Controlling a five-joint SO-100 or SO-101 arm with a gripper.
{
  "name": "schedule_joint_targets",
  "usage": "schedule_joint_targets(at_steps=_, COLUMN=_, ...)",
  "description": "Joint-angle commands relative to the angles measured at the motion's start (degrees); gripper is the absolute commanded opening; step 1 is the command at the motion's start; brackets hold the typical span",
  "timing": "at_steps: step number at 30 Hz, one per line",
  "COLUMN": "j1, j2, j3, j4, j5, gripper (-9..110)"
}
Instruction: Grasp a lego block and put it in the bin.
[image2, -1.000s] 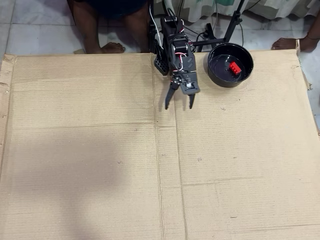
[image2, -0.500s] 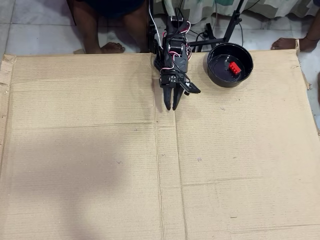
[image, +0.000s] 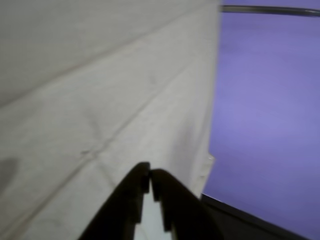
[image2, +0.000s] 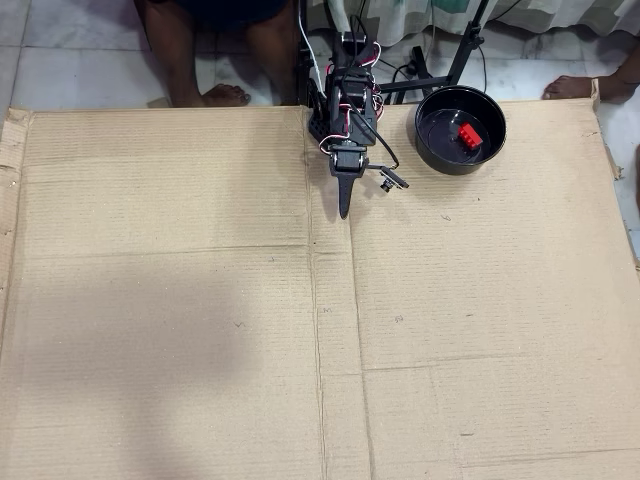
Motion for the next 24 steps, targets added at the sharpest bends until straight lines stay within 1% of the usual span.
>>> schedule_joint_targets(at_steps=1, j1=0.2, j2=0.4, j3=1.0, j4=3.8, j5=-0.5, gripper=0)
schedule_joint_targets(at_steps=3, j1=0.1, j2=0.4, j3=1.0, j4=5.5, j5=-1.1, gripper=0)
schedule_joint_targets(at_steps=10, j1=-4.0, j2=0.4, j3=1.0, j4=5.8, j5=-0.4, gripper=0)
schedule_joint_targets(at_steps=24, j1=-3.8, j2=0.4, j3=1.0, j4=5.5, j5=-0.5, gripper=1)
